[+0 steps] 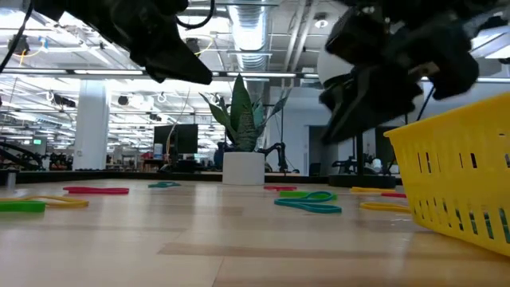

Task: Pick and place rubber bands into bin
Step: Put the blue rubber band into the yellow basket

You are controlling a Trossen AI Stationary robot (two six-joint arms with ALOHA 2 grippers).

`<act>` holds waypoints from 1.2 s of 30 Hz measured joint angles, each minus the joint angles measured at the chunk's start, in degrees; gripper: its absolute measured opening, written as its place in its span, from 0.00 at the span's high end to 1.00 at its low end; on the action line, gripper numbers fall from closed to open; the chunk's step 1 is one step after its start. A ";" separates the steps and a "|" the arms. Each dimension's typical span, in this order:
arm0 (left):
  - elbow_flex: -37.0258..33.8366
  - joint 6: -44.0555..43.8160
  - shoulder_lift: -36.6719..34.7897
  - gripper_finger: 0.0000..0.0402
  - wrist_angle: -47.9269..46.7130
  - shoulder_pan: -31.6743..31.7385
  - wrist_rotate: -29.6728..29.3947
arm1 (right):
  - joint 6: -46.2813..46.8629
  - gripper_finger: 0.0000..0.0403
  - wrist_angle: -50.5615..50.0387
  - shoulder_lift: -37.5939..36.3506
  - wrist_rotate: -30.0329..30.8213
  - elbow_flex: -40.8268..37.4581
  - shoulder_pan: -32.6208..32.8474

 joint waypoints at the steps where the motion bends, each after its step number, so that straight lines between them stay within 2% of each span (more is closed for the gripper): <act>1: 0.00 -0.03 0.00 0.82 0.01 0.22 -0.01 | -1.52 0.75 -0.56 1.67 -1.06 1.56 -0.39; 6: 0.00 -0.06 0.00 0.82 0.14 0.38 -0.01 | -3.08 0.69 -3.11 7.58 -2.15 7.97 -2.40; 10: 0.00 -0.49 0.00 0.82 -0.15 0.30 0.02 | -3.12 0.61 -5.81 12.02 -5.74 11.67 -3.38; 17: 0.00 -0.66 0.02 0.82 -0.28 0.28 1.47 | -3.10 0.54 -9.04 17.81 -5.49 15.56 -4.36; 22: 0.02 -1.41 0.02 0.82 -0.12 0.28 2.59 | -3.05 0.55 -10.03 18.21 -3.07 16.06 -6.55; 27: 0.02 -2.12 0.02 0.82 -0.50 0.25 3.81 | -3.08 0.58 -11.04 18.21 -3.36 16.12 -8.18; 36: 0.02 -2.94 0.02 0.82 -0.50 0.25 3.97 | -3.08 0.66 -11.71 20.90 -3.49 16.46 -5.90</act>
